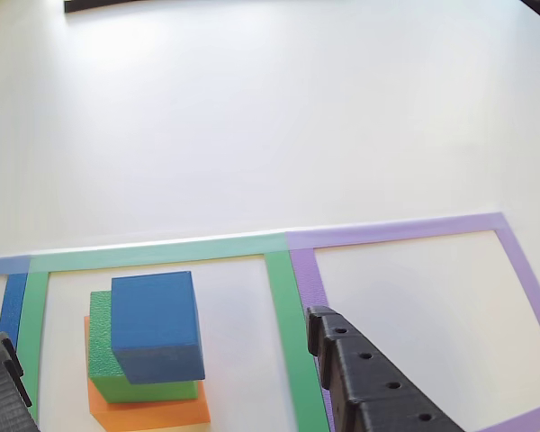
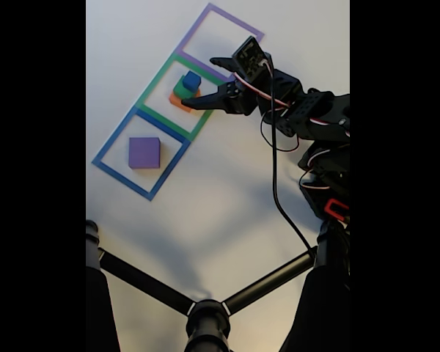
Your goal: Tower of hanoi
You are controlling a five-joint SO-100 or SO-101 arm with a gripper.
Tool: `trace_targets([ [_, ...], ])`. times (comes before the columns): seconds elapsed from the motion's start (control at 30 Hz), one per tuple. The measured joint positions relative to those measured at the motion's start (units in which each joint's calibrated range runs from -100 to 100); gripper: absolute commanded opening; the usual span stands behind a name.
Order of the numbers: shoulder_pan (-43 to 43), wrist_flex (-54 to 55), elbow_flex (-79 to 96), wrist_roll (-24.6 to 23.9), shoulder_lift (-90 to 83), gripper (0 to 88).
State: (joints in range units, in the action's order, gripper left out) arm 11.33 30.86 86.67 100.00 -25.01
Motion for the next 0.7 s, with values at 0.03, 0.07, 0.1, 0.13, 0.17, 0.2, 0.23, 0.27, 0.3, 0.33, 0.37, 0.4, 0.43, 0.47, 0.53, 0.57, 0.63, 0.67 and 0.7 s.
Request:
trace_targets([
  [0.03, -0.50, 0.32, -0.34, 0.00, 0.84, 35.7],
  [0.07, -0.70, 0.48, -0.86, 0.00, 1.60, 35.0],
  [0.1, -0.90, 0.72, -1.20, 0.00, 2.10, 34.7],
  [0.13, -1.10, 0.80, -1.46, 0.00, 2.35, 34.7],
  [0.17, -1.10, 0.80, -1.63, 0.00, 2.61, 34.6],
  [0.2, -1.10, 0.80, -1.81, 0.00, 2.86, 34.2],
  [0.23, -1.10, 0.80, -1.81, 0.00, 3.03, 33.9],
  [0.27, -1.10, 0.80, -1.81, 0.00, 3.19, 33.7],
  [0.3, -1.30, 1.04, -1.81, 0.00, 3.19, 33.3],
  [0.33, -1.70, 1.28, -1.89, -0.19, 3.28, 32.8],
  [0.37, -2.30, 1.44, -1.98, -0.38, 3.61, 32.4],
  [0.4, -2.80, 1.67, -1.98, 0.00, 3.87, 31.9],
  [0.43, -3.10, 1.75, -2.06, 0.00, 4.20, 31.7],
  [0.47, -3.10, 1.83, -2.15, 0.00, 4.46, 31.5],
  [0.53, -3.00, 2.07, -2.67, 0.00, 5.13, 31.2],
  [0.57, -3.10, 2.07, -3.01, 0.00, 5.55, 30.7],
  [0.63, -3.20, 2.07, -3.35, 0.00, 6.47, 29.7],
  [0.67, -3.20, 2.07, -3.61, 0.00, 6.73, 29.0],
  [0.7, -3.20, 2.23, -4.04, 0.00, 7.15, 28.2],
])
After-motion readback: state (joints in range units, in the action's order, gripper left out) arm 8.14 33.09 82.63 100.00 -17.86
